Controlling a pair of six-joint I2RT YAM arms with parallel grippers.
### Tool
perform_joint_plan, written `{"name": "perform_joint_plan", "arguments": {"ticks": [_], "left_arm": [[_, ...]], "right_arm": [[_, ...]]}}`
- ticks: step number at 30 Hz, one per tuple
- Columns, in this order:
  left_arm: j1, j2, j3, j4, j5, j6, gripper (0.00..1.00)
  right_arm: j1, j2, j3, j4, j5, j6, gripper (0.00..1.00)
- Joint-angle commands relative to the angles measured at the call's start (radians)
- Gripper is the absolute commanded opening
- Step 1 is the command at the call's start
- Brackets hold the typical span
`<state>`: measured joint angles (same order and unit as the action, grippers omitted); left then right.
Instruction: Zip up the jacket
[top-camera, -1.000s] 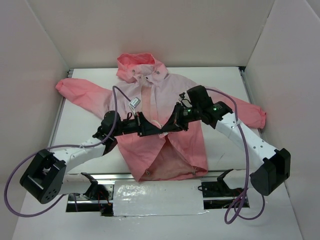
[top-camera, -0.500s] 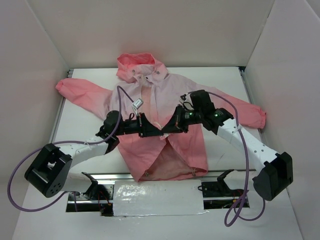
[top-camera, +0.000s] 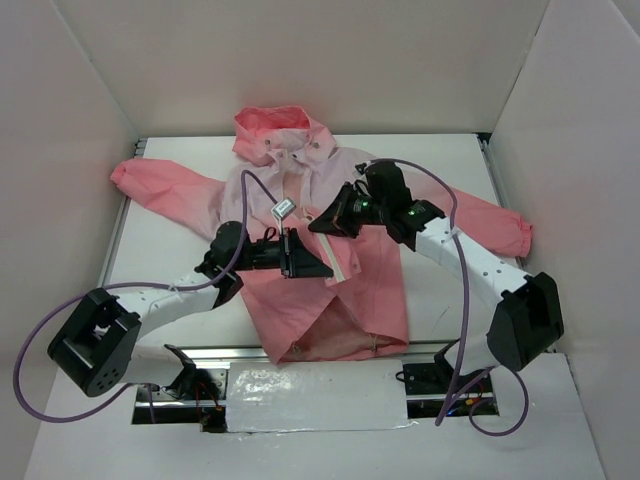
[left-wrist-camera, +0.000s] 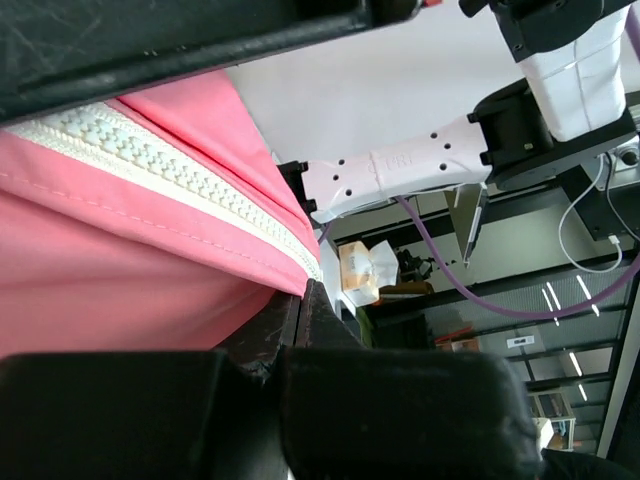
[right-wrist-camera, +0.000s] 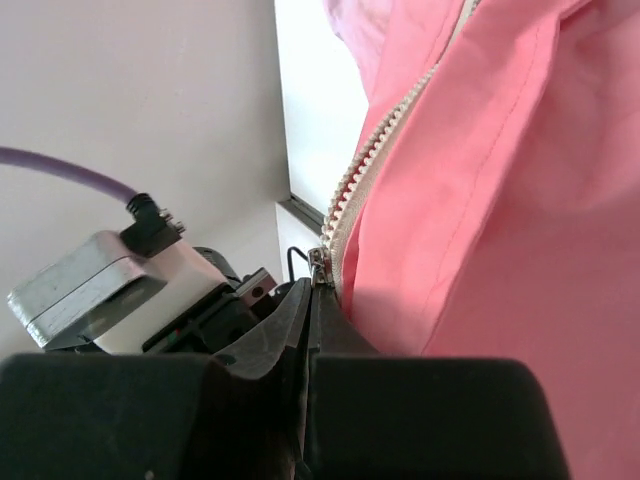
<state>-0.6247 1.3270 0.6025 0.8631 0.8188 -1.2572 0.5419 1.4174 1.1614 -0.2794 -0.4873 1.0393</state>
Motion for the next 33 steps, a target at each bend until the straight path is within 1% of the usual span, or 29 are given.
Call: {"name": "perform_joint_plan", "arguments": {"ticks": [1,2,5,7,9,10,13,15,16,17,18,19,20,23,25,26,27,29,30,31,33], "left_arm": [[-0.04,-0.055,0.045,0.018,0.135,0.047,0.0],[-0.041,-0.06,0.054,-0.027,0.135,0.059,0.0],[-0.041,-0.069,0.069,-0.073,0.155,0.081,0.0],[-0.044,-0.08,0.078,-0.09,0.186,0.087,0.0],[-0.047,-0.107,0.083,-0.143,0.207,0.114,0.0],[-0.05,-0.121,0.089,-0.215,0.21,0.133,0.0],[-0.055,-0.182,0.105,-0.344,0.188,0.228,0.0],[-0.056,-0.206,0.117,-0.444,0.169,0.283,0.0],[-0.056,-0.227,0.129,-0.473,0.163,0.298,0.0],[-0.056,-0.235,0.135,-0.498,0.158,0.323,0.0],[-0.058,-0.25,0.138,-0.525,0.149,0.328,0.0],[-0.058,-0.258,0.141,-0.536,0.145,0.334,0.0],[-0.058,-0.264,0.143,-0.548,0.14,0.34,0.0],[-0.056,-0.275,0.157,-0.591,0.126,0.363,0.0],[-0.058,-0.285,0.167,-0.633,0.106,0.377,0.0],[-0.058,-0.288,0.171,-0.645,0.1,0.389,0.0],[-0.058,-0.295,0.174,-0.657,0.094,0.392,0.0],[-0.056,-0.295,0.178,-0.696,0.063,0.406,0.0],[-0.055,-0.292,0.184,-0.714,0.048,0.413,0.0],[-0.055,-0.287,0.189,-0.77,0.034,0.424,0.0],[-0.049,-0.26,0.206,-0.85,-0.044,0.464,0.0]], "right_arm": [[-0.04,0.017,0.018,0.109,0.098,-0.001,0.0],[-0.045,0.031,0.023,0.105,0.096,-0.004,0.0],[-0.075,0.1,0.041,0.101,0.119,-0.002,0.0],[-0.101,0.169,0.064,0.091,0.142,0.01,0.0],[-0.125,0.248,0.092,0.097,0.132,0.045,0.0],[-0.144,0.3,0.102,0.108,0.122,0.066,0.0],[-0.187,0.374,0.182,0.109,0.122,0.082,0.0],[-0.207,0.452,0.28,0.102,0.119,0.093,0.0],[-0.227,0.506,0.315,0.095,0.112,0.096,0.0],[-0.24,0.532,0.398,0.091,0.107,0.097,0.0],[-0.249,0.563,0.446,0.077,0.104,0.096,0.0],[-0.258,0.622,0.49,0.063,0.101,0.091,0.0],[-0.279,0.652,0.588,0.048,0.098,0.09,0.0],[-0.322,0.745,0.742,0.032,0.085,0.09,0.0],[-0.367,0.799,0.805,0.034,0.072,0.096,0.0],[-0.396,0.816,0.864,0.04,0.049,0.094,0.0],[-0.411,0.83,0.892,0.049,0.029,0.096,0.0],[-0.456,0.844,0.919,0.146,-0.038,0.106,0.0],[-0.47,0.841,0.914,0.251,-0.062,0.119,0.0],[-0.485,0.833,0.917,0.296,-0.083,0.149,0.0],[-0.525,0.839,0.957,0.394,-0.12,0.174,0.0]]}}
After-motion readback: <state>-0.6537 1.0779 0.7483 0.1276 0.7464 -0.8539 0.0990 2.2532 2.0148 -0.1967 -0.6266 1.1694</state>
